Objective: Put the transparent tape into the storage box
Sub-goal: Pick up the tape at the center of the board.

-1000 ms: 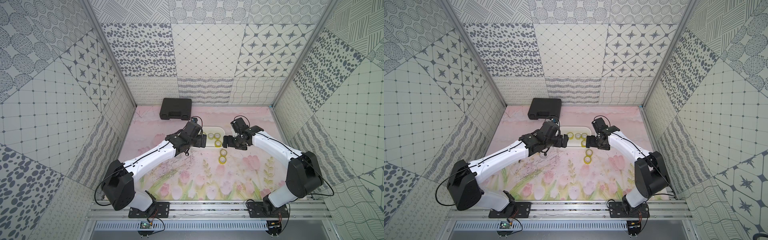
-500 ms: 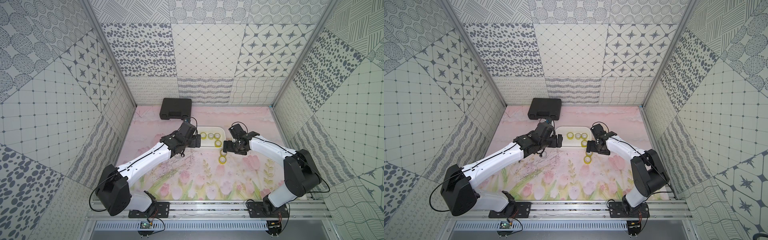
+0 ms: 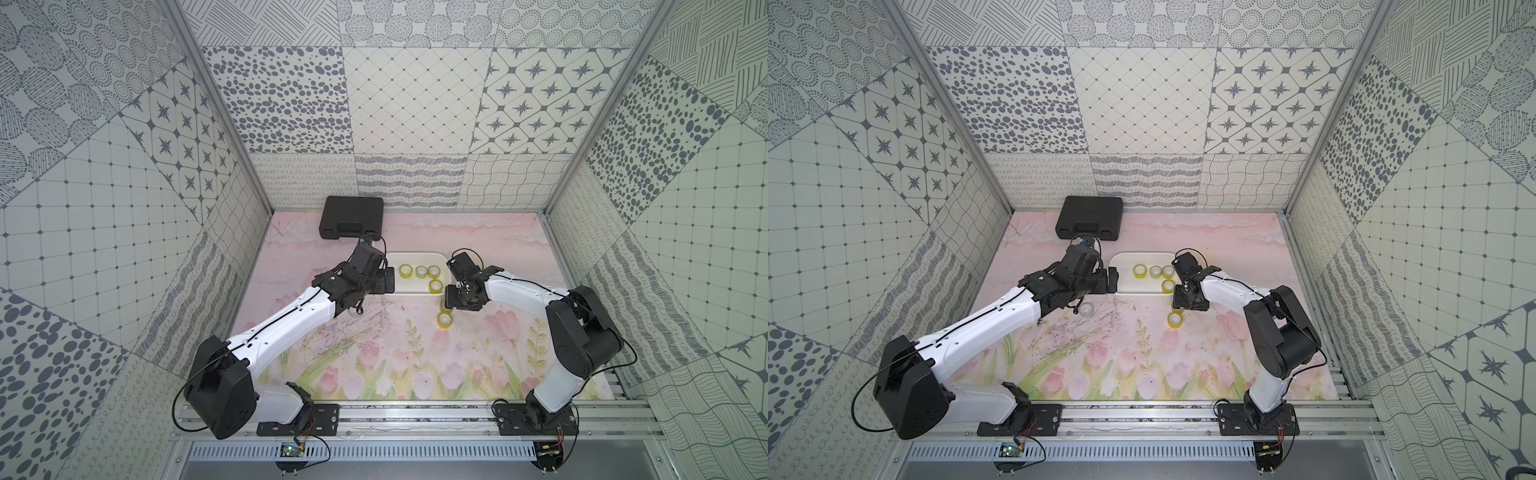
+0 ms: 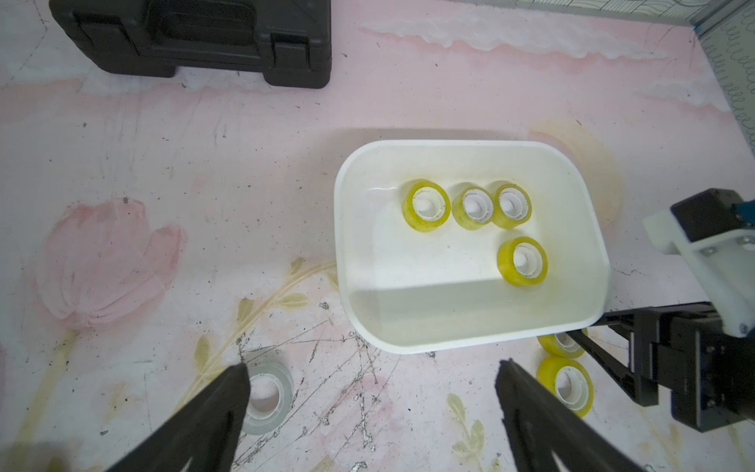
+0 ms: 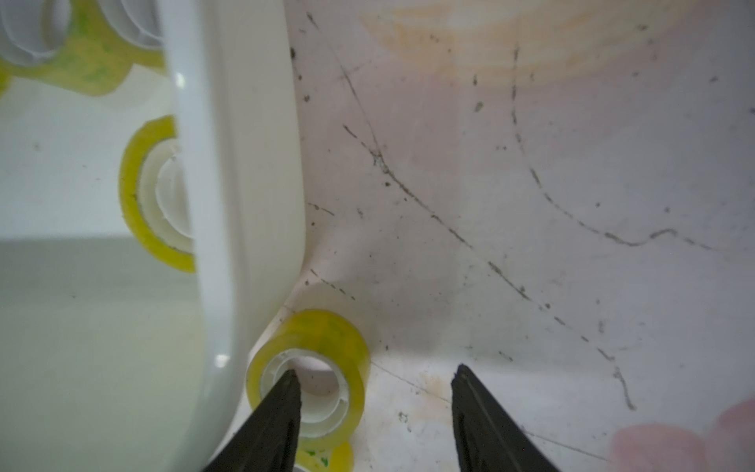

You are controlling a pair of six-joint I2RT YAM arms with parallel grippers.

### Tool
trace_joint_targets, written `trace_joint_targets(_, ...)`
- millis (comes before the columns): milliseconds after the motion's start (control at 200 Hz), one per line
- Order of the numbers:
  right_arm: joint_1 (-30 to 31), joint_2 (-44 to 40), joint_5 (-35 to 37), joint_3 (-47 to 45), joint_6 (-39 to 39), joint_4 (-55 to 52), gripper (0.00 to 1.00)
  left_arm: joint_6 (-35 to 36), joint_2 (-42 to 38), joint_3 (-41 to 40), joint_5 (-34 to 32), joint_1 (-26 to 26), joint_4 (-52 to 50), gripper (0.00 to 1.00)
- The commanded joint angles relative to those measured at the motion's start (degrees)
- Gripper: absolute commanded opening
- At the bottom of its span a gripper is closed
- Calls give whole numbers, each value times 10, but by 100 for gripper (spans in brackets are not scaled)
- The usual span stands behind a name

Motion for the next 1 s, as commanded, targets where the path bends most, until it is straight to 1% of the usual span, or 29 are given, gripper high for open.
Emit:
trace_joint_targets(0, 3, 18, 2, -8, 4, 27, 55, -10, -6, 0, -10, 8, -6, 99)
trace_joint_targets(120, 4, 21, -1, -24, 7, 38, 53, -15, -3, 0, -11, 12, -6, 99)
trace_joint_targets(150, 4, 20, -3, -27, 8, 40, 51, -16, -3, 0, -12, 13, -6, 99)
trace_joint_targets(175, 3, 19, -4, -30, 9, 43, 47, -16, -3, -1, -12, 13, -6, 99)
trace_joint_targets(260, 4, 16, -8, -40, 13, 46, 44, -18, -2, -1, -14, 15, -6, 99)
trace_joint_targets(275, 4, 15, -9, -41, 13, 46, 40, -18, -2, -2, -14, 16, -6, 99)
trace_joint_targets(330, 5, 12, -9, -46, 15, 47, 33, -19, -1, -2, -15, 18, -5, 99)
trace_joint_targets(430, 4, 0, -8, -57, 17, 45, 30, -20, 0, -3, -18, 20, -4, 99)
trace_joint_targets(485, 4, -9, -7, -61, 19, 41, 20, -21, 0, -4, -19, 21, -4, 99)
trace_joint_targets(600, 4, -27, -6, -67, 24, 31, 8, -25, -1, -7, -20, 23, 3, 99)
trace_joint_targets(645, 4, -34, -2, -67, 25, 23, 0, -25, 1, -7, -20, 23, 7, 99)
trace_joint_targets(820, 4, -78, 23, -51, 30, -23, 0, -20, 10, -2, -18, 24, 15, 99)
trace_joint_targets(996, 4, -137, 60, -4, 25, -90, 0, -10, 25, 6, -11, 28, 19, 99)
